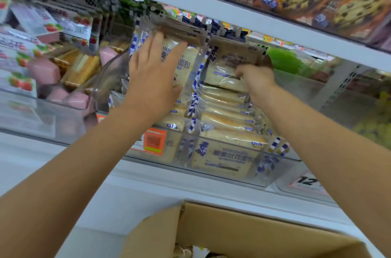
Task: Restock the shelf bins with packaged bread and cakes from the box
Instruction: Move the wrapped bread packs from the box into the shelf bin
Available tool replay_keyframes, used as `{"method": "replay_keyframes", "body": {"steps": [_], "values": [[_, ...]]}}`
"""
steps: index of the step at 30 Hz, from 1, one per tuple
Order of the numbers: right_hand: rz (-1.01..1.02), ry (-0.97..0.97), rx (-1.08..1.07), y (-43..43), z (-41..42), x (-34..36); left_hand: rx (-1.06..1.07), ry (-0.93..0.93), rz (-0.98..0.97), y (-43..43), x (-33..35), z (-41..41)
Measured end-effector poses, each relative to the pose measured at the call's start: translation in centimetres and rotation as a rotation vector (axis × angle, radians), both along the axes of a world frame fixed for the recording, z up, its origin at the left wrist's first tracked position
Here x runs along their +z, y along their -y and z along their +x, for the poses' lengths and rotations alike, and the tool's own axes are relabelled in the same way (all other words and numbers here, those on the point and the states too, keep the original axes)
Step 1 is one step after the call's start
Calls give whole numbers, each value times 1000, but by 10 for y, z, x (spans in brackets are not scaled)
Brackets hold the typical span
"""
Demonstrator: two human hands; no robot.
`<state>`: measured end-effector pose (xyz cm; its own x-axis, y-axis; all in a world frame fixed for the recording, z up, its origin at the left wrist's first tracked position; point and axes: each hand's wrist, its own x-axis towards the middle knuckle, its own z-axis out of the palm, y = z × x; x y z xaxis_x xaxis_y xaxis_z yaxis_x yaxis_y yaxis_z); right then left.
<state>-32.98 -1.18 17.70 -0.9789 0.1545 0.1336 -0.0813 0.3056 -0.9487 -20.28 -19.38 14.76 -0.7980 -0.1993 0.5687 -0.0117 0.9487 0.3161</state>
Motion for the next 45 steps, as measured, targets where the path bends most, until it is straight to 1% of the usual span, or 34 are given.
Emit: {"method": "replay_keyframes", "body": {"steps": [3,5,7,10,11,13,16,19,21,23,25,28,30,32,34,35,38,41,42,45], "values": [[81,73,47,-7,-3,3,-10,4,17,0,0,-1],[199,46,-8,-15,-1,-4,9,1,-1,2,-1,-2],[391,-61,-59,-23,4,-8,25,17,-2,4,-2,-5],[632,-332,32,-28,14,-13,1,56,35,7,-3,-9],[704,-379,90,-24,18,-10,-4,60,39,7,-4,-11],[789,-403,173,-17,11,-10,-6,84,41,8,-4,-13],[797,-372,214,-15,-2,-13,-11,135,48,10,-5,-15],[805,-370,238,-20,-6,-17,-36,131,95,11,-5,-15],[850,-355,211,-23,-4,-16,-45,124,126,12,-4,-14],[910,-319,155,-23,6,-10,-42,117,141,10,-1,-12],[963,-336,121,-23,22,-4,-17,100,137,7,3,-8],[1000,-366,177,-27,42,-5,20,69,120,1,11,1],[1041,-398,202,-34,57,-8,15,82,135,-4,15,10],[987,-408,250,-41,75,-8,17,83,148,-12,15,25],[920,-424,298,-48,92,-7,23,33,164,-23,11,40],[903,-434,311,-54,103,-7,10,30,195,-34,8,53],[839,-485,339,-79,146,-17,-98,125,448,-76,-3,93],[856,-413,432,-114,196,-50,-186,281,574,-118,-32,136],[881,-333,482,-129,211,-67,-193,374,595,-131,-45,149],[925,15,637,-179,251,-127,-180,637,638,-160,-95,182]]}}
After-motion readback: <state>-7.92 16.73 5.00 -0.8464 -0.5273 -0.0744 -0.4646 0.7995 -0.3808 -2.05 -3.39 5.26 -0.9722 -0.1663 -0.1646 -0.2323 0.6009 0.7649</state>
